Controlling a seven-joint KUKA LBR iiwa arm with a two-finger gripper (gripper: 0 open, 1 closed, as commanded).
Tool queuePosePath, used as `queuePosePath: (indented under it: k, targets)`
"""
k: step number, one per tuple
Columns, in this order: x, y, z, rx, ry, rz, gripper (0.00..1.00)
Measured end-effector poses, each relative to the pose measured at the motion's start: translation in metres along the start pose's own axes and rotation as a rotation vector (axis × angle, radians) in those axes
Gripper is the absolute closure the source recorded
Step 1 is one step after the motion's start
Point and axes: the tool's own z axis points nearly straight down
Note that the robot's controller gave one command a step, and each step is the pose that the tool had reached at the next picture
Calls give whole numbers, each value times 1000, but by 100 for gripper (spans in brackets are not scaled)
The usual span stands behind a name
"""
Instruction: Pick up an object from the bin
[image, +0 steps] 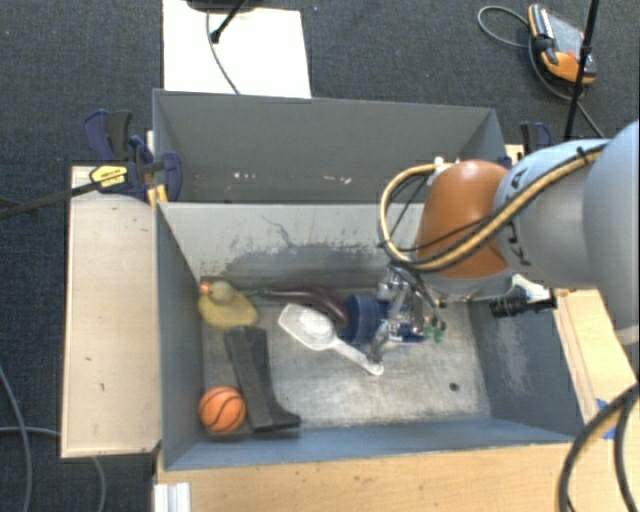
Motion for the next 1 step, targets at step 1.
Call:
queuePosePath:
  k: [1]
  targets:
    - [0, 3, -152, 1, -4, -7, 100]
